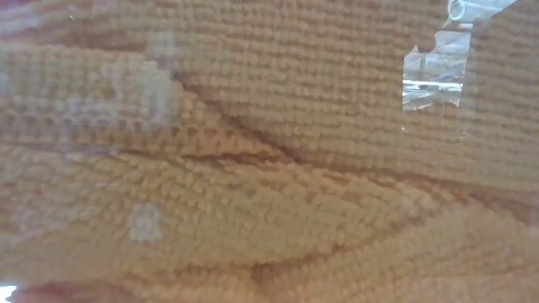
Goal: Sort microfiber towel by color & place in baskets
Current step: Put the green microfiber towel into the left transparent bin
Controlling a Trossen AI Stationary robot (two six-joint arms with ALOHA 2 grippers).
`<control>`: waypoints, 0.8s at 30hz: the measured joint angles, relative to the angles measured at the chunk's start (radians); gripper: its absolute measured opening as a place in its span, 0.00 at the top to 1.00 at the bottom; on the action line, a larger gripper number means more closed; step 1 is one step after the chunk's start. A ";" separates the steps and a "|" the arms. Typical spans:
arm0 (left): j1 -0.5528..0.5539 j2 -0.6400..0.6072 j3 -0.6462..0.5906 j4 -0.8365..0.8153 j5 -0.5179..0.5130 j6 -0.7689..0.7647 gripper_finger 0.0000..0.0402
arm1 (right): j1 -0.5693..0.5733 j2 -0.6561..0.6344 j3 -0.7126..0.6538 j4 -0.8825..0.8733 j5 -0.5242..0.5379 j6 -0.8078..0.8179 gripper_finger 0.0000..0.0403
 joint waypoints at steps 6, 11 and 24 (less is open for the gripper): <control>0.012 0.000 0.000 -0.002 -0.041 0.047 0.92 | 0.000 0.000 0.000 0.000 0.034 0.056 0.65; 0.012 0.000 0.000 -0.013 -0.095 0.079 0.87 | 0.000 0.000 0.000 0.000 0.037 0.112 0.65; 0.003 -0.013 -0.032 -0.052 -0.091 0.076 0.57 | 0.000 0.000 0.000 0.000 0.041 0.208 0.65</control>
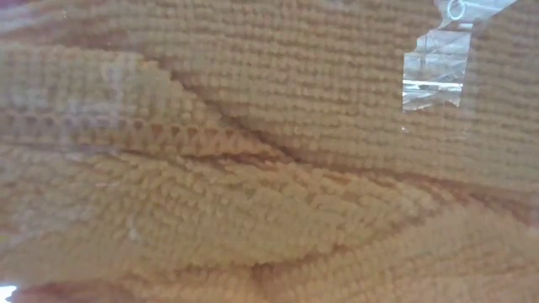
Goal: Sort microfiber towel by color & place in baskets
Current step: Put the green microfiber towel into the left transparent bin
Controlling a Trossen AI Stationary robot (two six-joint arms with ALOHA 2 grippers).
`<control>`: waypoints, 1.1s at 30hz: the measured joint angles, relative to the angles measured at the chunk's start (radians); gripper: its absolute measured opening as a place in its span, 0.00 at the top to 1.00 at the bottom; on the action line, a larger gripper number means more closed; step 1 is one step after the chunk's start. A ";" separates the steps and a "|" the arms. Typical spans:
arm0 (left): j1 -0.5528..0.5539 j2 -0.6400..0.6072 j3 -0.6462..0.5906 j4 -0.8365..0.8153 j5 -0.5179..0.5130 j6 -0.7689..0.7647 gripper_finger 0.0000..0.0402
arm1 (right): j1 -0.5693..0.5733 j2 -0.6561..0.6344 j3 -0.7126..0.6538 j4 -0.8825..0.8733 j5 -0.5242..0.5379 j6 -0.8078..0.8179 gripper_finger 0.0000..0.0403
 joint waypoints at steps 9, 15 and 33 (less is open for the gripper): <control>0.000 -0.115 0.099 -0.042 -0.007 0.002 0.54 | 0.000 0.000 0.000 0.001 0.000 0.002 0.65; 0.000 -0.192 0.126 -0.133 -0.047 -0.024 0.54 | 0.000 0.000 0.000 0.000 0.007 -0.001 0.65; -0.001 -0.202 0.098 -0.125 -0.008 0.004 0.37 | 0.000 0.000 0.000 0.000 0.016 -0.026 0.65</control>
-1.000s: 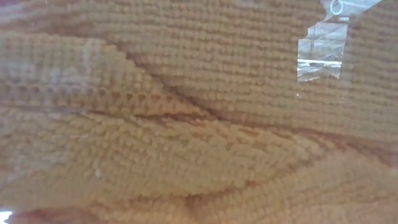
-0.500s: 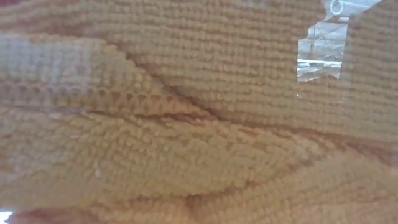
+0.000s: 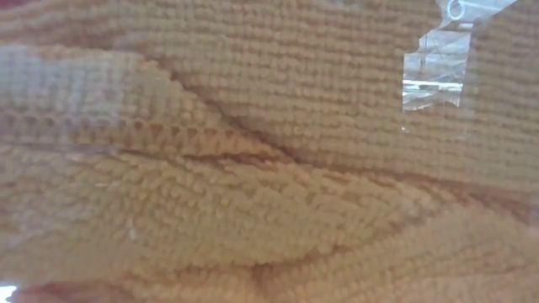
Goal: Sort microfiber towel by color & place in baskets
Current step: Put the green microfiber towel into the left transparent bin
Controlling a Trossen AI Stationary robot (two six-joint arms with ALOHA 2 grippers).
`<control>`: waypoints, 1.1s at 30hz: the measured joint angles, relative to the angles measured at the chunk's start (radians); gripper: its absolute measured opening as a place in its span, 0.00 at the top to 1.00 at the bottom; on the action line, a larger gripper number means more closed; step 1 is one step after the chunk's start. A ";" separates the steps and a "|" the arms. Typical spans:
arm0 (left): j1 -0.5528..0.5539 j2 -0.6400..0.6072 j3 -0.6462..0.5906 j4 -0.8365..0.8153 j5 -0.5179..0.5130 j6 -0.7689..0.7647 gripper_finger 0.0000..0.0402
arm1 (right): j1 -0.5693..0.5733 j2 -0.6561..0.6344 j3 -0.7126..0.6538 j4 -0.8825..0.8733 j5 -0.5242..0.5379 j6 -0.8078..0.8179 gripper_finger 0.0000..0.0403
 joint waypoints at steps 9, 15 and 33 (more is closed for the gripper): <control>-0.011 -0.018 0.000 -0.087 0.087 0.001 0.29 | 0.000 0.000 0.000 0.000 -0.001 0.000 0.65; -0.019 -0.094 0.020 -0.066 0.076 -0.070 0.29 | 0.000 0.000 0.000 0.000 -0.001 0.000 0.65; -0.039 -0.145 0.020 -0.050 -0.094 0.014 0.29 | 0.000 0.000 0.000 0.000 0.003 0.001 0.65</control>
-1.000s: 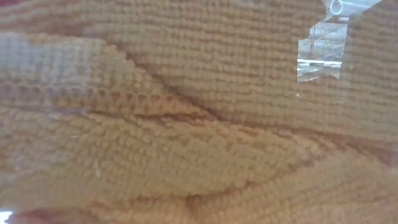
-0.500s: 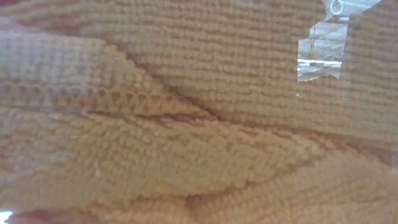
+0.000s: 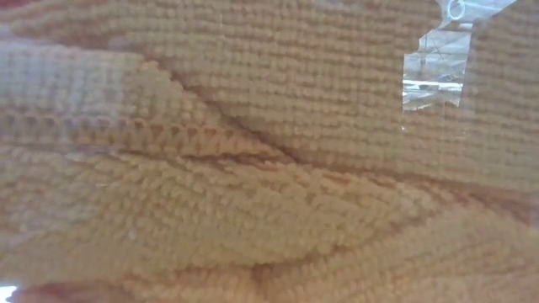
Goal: Sort microfiber towel by color & place in baskets
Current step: Put the green microfiber towel into the left transparent bin
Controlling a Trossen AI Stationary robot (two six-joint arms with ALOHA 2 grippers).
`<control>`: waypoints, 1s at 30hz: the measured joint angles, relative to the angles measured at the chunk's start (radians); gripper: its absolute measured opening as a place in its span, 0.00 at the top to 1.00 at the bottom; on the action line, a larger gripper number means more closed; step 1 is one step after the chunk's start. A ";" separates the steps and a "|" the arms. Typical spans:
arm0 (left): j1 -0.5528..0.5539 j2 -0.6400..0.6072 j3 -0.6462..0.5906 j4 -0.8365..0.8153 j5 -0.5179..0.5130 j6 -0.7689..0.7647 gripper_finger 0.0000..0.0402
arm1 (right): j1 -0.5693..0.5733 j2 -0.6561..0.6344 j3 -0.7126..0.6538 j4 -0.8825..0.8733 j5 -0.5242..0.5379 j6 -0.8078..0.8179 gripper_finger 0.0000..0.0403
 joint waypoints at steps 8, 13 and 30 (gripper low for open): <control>0.000 -0.090 0.000 -0.039 -0.009 -0.015 0.29 | 0.000 0.000 0.000 0.000 0.019 0.001 0.65; 0.000 -0.145 0.000 -0.004 -0.084 -0.003 0.29 | 0.000 0.000 0.000 0.000 0.026 0.003 0.65; -0.002 0.132 -0.183 0.224 0.007 0.002 0.29 | 0.000 0.003 0.000 0.000 0.059 0.029 0.65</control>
